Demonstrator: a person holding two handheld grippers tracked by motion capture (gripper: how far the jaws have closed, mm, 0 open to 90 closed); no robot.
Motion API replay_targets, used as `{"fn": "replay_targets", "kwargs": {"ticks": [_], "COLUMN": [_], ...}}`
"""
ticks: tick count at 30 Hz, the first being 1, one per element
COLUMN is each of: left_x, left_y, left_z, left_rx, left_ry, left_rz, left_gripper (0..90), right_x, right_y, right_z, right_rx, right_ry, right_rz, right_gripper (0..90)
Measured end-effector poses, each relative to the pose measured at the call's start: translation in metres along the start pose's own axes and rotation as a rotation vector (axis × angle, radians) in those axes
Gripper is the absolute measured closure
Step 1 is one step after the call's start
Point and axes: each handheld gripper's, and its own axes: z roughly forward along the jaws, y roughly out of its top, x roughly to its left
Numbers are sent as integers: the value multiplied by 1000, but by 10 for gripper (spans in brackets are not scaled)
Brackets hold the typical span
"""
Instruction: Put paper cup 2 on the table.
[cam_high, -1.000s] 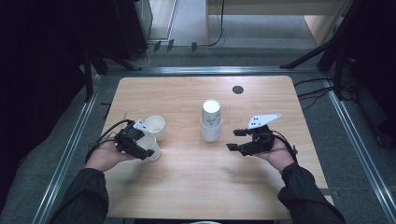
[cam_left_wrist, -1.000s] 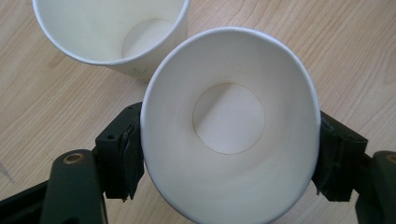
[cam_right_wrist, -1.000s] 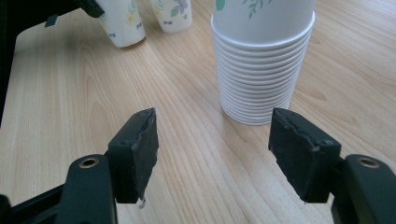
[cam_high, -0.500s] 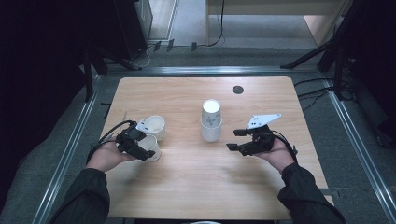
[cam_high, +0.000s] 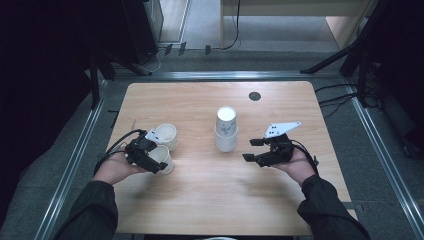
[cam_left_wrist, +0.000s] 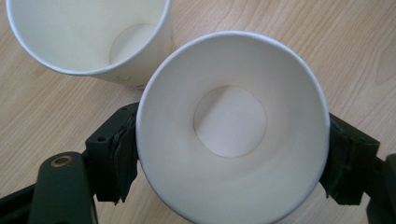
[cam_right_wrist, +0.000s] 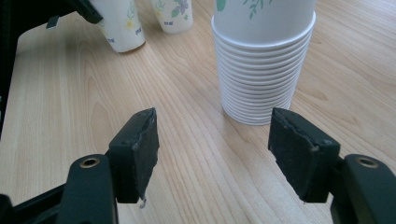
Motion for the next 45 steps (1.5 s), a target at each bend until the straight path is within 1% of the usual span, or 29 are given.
{"fn": "replay_targets", "kwargs": {"ticks": [9,10,15,17,18,22,24,30,35,40,44,45], "left_x": [1,1,1,1,1,-1,-3,-2,0,3,4,4], "left_y": [0,0,-1,-1,-1,0,0,0,0,-1,-1,-1], "left_z": [-1,-1,-2,-4,-4,-7,-8,-12,-17,-26,-32,-34], "left_rx": [-11,-12,-18,-27,-31,-37,-45,-54,-79,-124,-142,-147], "left_ry": [-1,-7,-11,-27,-28,-22,-22,-18,-23,-59,-50,-55], "left_rz": [-14,-17,-26,-30,-31,-37,-32,-38,-49,-79,-81,-84], "left_gripper": [158,156,142,132,131,131,131,130,129,130,130,130], "right_x": [0,0,0,0,0,0,0,0,0,0,-1,-1], "right_y": [0,0,0,0,0,0,0,0,0,0,0,0], "right_z": [0,0,-1,-1,-1,-1,-1,-1,-1,-2,-2,-2], "right_rx": [-1,-1,-2,-2,-3,-2,-3,-3,-3,-4,-5,-5], "right_ry": [-2,-1,-2,-3,-2,-3,-1,-1,1,1,1,3], "right_rz": [1,2,2,2,3,2,3,2,4,3,4,5], "right_gripper": [344,344,345,345,346,346,347,347,347,348,348,348]}}
